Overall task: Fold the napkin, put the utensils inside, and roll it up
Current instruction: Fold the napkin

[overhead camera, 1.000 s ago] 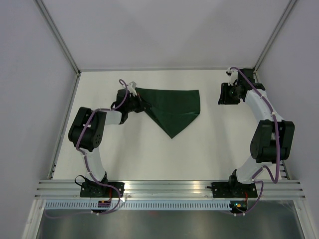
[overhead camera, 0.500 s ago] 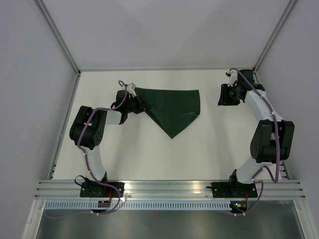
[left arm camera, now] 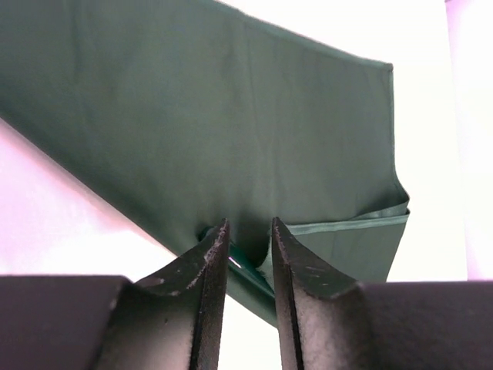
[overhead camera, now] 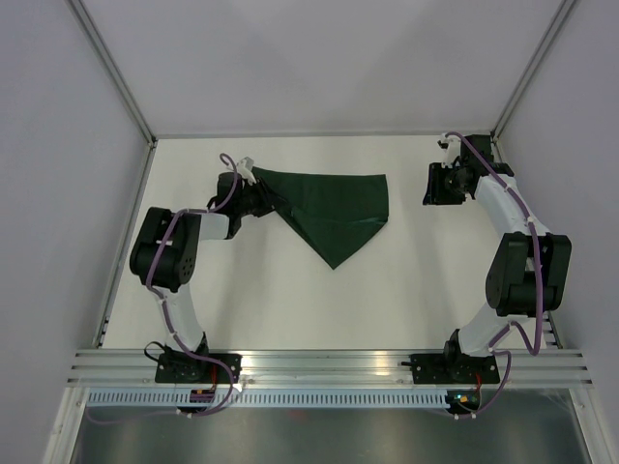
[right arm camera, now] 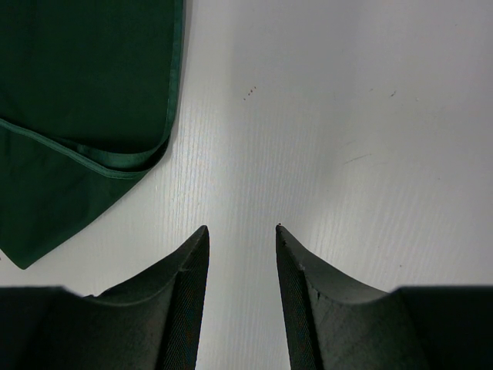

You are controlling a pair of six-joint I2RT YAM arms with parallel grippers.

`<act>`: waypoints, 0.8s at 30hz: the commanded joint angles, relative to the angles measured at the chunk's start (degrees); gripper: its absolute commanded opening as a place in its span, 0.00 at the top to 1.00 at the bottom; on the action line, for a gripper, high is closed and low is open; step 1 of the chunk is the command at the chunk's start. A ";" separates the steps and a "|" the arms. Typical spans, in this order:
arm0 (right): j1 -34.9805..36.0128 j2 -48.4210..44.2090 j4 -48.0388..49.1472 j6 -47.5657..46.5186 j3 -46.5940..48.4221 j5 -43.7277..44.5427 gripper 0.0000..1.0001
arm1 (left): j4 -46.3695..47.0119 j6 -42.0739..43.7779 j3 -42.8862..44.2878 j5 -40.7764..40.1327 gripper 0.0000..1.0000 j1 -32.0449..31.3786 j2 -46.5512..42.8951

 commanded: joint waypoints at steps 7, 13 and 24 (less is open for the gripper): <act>0.19 -0.14 1.40 0.24 -0.50 -0.26 0.54 | -2.78 -1.94 2.92 -6.73 0.53 5.30 -7.42; 0.28 -0.23 1.22 0.07 -0.42 -1.32 0.54 | -10.17 -1.85 10.57 -13.15 0.46 8.20 -3.74; 0.19 0.39 0.43 -0.20 0.20 -2.55 0.54 | -13.96 -4.22 21.47 -14.21 0.43 11.64 6.36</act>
